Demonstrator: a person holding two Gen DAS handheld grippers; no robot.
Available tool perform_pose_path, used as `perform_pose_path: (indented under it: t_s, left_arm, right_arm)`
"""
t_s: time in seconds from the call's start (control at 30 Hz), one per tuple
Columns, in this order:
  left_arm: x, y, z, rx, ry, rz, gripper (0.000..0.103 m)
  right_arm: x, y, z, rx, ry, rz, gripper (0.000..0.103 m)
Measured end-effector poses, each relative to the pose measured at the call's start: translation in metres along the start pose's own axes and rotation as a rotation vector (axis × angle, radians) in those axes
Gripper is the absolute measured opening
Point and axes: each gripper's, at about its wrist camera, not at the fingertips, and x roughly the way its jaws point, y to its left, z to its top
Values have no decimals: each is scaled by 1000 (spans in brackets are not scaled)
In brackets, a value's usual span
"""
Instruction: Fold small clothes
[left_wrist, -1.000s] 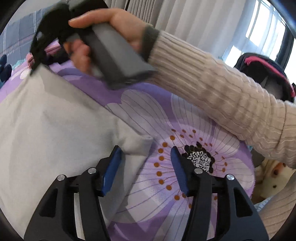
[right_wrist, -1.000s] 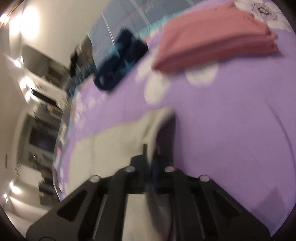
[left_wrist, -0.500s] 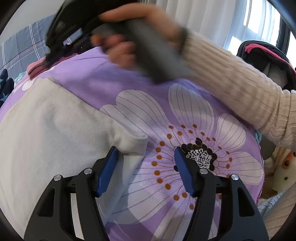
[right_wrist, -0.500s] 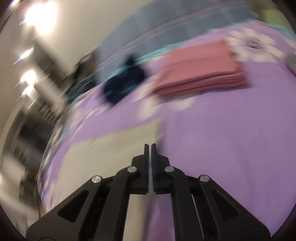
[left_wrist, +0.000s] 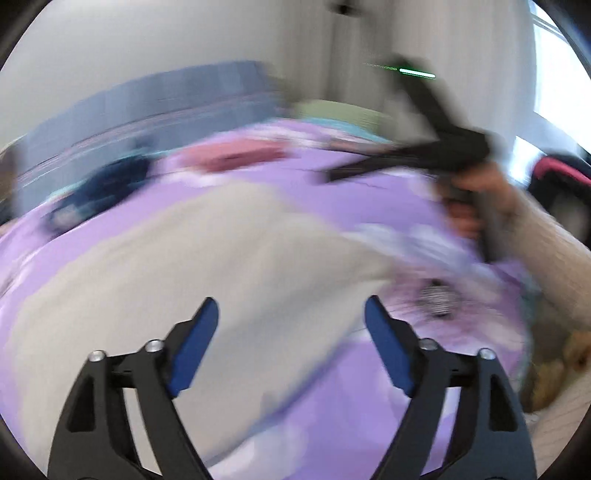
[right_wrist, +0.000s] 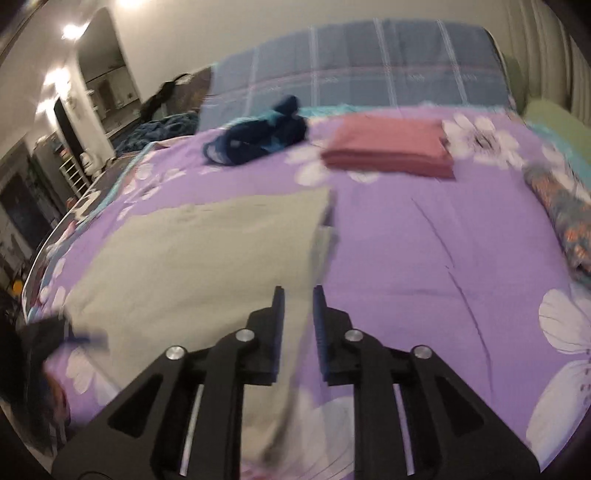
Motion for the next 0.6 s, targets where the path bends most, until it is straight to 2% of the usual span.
perform_pose_path:
  t_s: [0.1, 0.23, 0.33, 0.4, 0.5, 0.53, 0.6]
  left_arm:
    - [-38, 64, -33, -189, 4, 201, 84]
    - [-93, 126, -77, -386, -7, 384, 84]
    - [-137, 156, -109, -469, -30, 519, 85]
    - [-159, 171, -126, -514, -49, 557, 87]
    - [-175, 185, -146, -556, -65, 565, 88]
    - [-176, 186, -153, -561, -66, 563, 88]
    - [-175, 194, -163, -574, -63, 551, 88]
  right_arm:
    - [7, 58, 13, -149, -27, -4, 32]
    - [16, 159, 0, -377, -31, 106, 40]
    - [32, 226, -18, -531, -20, 169, 45]
    - [46, 282, -39, -666, -10, 230, 47]
    - [59, 337, -65, -781, 3, 263, 52]
    - [64, 351, -73, -805, 10, 260, 52]
    - [82, 375, -89, -848, 14, 199, 53]
